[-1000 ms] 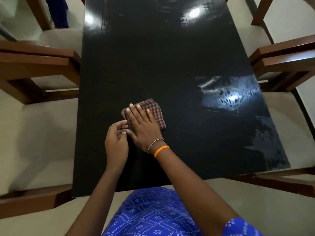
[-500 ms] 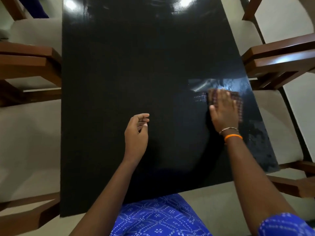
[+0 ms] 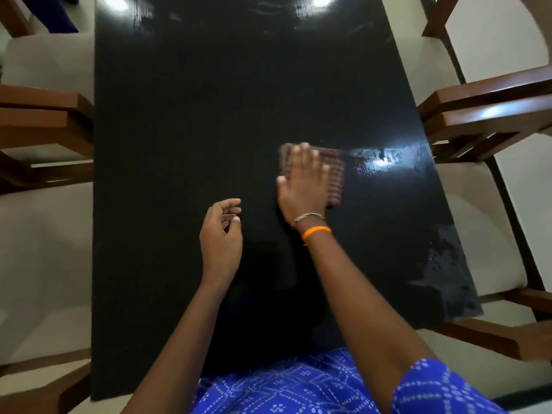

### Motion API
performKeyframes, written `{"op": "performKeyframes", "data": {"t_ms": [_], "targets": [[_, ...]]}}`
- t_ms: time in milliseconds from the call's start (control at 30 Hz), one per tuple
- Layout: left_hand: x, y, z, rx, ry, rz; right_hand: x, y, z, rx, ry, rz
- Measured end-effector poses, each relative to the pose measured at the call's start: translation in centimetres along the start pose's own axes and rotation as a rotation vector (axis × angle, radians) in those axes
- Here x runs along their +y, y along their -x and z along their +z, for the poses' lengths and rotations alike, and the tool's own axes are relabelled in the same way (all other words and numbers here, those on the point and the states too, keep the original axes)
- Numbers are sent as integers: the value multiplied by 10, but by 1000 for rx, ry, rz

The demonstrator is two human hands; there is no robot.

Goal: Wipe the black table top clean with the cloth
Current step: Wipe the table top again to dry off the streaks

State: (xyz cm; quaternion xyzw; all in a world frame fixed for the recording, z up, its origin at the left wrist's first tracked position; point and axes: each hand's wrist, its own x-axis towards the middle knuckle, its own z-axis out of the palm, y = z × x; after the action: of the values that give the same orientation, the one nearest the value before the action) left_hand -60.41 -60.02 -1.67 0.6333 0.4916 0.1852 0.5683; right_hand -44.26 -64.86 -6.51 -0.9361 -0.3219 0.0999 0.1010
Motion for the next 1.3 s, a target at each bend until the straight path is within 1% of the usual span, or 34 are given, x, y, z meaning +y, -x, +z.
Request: {"op": "performKeyframes", "data": {"t_ms": [67,133,200,267,333,567,667,733,800,833,867,933,1033,1133,1200,1300], "targets": [[3,2,2,54,-4,14,-37,-2,9,-86,-17,-233],[3,3,5,99,-16,-8,-47,-6,9,-154,-3,-402],[3,5,11,113,-29,-40,-35,-12,7,-156,26,-497],[6,6,22,108,-40,-57,-11,-22,0,-132,45,-521],[11,7,37,95,-44,-50,21,-36,-10,-106,36,-451],[31,15,94,-35,-46,-3,162,-80,-55,-4,49,-65],[37,18,114,-74,-57,15,207,-84,-69,39,52,108],[39,18,124,-87,-64,25,212,-85,-72,73,29,248],[41,15,133,-76,-63,9,194,-88,-69,117,-5,372],[42,13,136,-58,-56,-12,179,-90,-66,126,-18,383],[42,12,137,-31,-46,-30,160,-91,-60,123,-28,342],[42,11,138,51,-27,-42,119,-91,-47,76,-44,168],[38,11,130,201,-28,-45,51,-82,-24,-46,-57,-164],[32,12,117,331,-43,-90,-4,-71,-11,-203,-36,-548],[28,12,112,376,-62,-120,-19,-73,-9,-267,22,-733],[30,6,117,381,-90,-116,-12,-87,-13,-246,75,-860]]}}
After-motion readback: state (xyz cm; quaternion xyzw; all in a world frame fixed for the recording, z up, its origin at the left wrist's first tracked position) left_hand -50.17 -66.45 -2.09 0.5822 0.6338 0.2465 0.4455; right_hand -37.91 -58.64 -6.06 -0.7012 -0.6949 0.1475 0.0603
